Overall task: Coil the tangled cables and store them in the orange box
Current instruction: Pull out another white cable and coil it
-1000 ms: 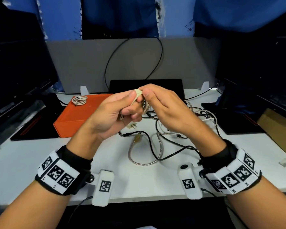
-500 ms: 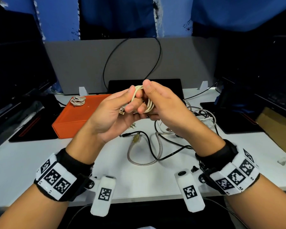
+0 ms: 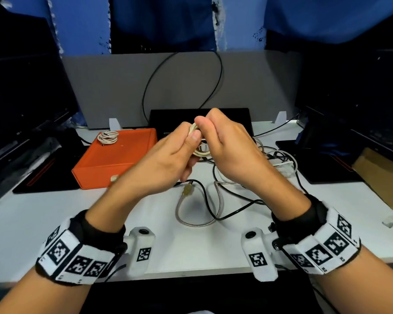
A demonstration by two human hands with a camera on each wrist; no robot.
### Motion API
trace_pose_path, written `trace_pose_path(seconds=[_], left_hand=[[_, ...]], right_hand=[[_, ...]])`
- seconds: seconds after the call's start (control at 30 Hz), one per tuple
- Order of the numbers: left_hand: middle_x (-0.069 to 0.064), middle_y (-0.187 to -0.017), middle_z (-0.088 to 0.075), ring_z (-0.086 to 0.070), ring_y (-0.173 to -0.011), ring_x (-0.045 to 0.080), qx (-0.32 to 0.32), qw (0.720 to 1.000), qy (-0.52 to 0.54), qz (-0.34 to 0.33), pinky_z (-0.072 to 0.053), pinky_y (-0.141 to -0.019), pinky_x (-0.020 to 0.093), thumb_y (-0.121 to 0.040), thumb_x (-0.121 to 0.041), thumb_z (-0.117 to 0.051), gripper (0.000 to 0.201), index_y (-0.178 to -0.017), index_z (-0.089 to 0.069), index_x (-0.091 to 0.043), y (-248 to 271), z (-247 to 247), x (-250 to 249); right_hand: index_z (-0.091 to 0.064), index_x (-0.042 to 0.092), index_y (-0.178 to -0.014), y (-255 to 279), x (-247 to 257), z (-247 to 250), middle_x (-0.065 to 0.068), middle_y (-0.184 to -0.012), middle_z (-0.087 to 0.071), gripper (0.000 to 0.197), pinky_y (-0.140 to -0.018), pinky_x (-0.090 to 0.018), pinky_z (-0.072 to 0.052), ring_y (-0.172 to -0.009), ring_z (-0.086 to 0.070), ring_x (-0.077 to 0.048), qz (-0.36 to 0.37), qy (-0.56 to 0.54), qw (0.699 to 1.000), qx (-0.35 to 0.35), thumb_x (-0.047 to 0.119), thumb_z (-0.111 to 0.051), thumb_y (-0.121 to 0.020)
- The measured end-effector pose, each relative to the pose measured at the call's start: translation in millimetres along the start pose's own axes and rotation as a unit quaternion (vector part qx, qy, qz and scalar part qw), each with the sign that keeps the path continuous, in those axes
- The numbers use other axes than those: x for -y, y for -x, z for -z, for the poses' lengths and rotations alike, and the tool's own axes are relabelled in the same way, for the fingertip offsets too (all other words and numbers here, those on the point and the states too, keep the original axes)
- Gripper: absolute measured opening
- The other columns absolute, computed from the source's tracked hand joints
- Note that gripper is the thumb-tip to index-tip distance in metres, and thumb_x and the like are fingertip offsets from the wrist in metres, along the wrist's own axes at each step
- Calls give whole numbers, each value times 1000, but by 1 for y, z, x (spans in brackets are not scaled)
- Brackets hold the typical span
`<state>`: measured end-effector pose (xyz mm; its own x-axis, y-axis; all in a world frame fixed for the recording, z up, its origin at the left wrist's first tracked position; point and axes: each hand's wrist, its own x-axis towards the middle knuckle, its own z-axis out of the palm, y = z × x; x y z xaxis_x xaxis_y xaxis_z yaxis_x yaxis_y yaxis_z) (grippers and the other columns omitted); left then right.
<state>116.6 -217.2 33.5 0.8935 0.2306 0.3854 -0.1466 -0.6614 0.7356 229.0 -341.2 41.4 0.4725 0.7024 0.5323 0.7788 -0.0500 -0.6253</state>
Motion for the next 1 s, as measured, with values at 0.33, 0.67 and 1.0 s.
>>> trace_pose_path(seconds=[0.33, 0.67, 1.0], left_hand=[[-5, -71, -37, -32, -56, 8, -41, 990, 130, 46, -29, -49, 22, -109, -42, -38, 38, -97, -49, -8, -6, -4, 4], [1, -74, -76, -66, -60, 21, -56, 993, -42, 93, -57, -71, 53, -107, -26, -50, 21, -95, -63, -15, -3, 28, -3], [-2, -79, -63, -58, -74, 8, -22, 987, 157, 22, -47, -73, 18, -94, -18, -70, 13, -95, -66, -5, -4, 33, -1]], right_hand=[[-45, 22, -83, -2, -5, -6, 8, -77, -49, 37, -62, -26, -38, -68, -48, -8, -7, -3, 1000, 18, 43, -32, -111], [-37, 20, -90, -3, -5, 0, 4, -75, -49, 37, -55, -38, -29, -64, -48, -14, 9, 192, 979, 69, 47, -25, -111], [-34, 30, -78, -1, -1, 0, 3, -73, -51, 38, -59, -30, -37, -67, -50, -14, 19, 125, 989, 75, 47, -26, -110]])
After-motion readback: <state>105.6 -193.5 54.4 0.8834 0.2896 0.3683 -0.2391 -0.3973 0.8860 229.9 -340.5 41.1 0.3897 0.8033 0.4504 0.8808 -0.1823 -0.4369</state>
